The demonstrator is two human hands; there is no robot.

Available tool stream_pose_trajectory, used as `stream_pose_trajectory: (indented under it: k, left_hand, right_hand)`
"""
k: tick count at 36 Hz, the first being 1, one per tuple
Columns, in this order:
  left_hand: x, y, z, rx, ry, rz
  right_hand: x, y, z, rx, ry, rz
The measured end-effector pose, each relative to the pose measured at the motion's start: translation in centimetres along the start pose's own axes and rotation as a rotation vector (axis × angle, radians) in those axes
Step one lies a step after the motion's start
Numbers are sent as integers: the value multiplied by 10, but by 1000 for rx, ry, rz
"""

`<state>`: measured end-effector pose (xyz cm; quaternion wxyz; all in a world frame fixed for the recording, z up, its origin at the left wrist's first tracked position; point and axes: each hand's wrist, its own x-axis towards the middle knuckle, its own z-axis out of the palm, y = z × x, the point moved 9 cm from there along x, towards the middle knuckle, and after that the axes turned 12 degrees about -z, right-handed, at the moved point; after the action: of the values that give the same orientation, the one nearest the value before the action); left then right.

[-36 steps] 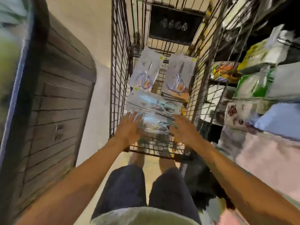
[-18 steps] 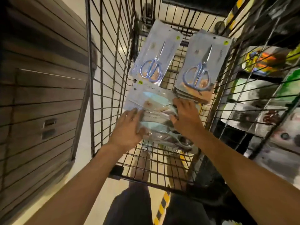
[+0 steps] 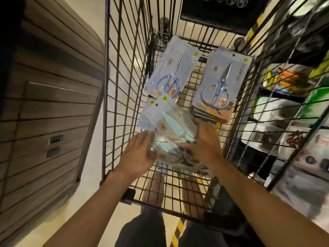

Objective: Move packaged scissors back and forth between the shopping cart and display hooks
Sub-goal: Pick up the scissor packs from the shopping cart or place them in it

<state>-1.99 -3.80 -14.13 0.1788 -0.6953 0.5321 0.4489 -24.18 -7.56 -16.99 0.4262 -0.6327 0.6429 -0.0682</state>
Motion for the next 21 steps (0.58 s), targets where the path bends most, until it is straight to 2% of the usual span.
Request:
stream_pose_trajectory:
  k: [3,6,10,13,17,21]
  left_hand:
    - [0,-1,2,-97,-21,-10]
    - [-4,-1,0,-200,-22,-4]
    - [-18,8,-9,-399,-73,-19]
    - [-28,22,-14,-655,-130,-21]
    - [-36,36,-20,-953,-126,-13]
    - [-37,42,-21,-1119,-86,-25]
  right_hand:
    - [-3,1,11,277,-132,78]
    - [-9,1,18,340,-234,103]
    - [-24,-8,7,500,-198,122]
    - [-37,-17,0,664,-183,139]
    - [-46,-29,-8,824,-149,143]
    - [-50,-38,-5,897,-152,134]
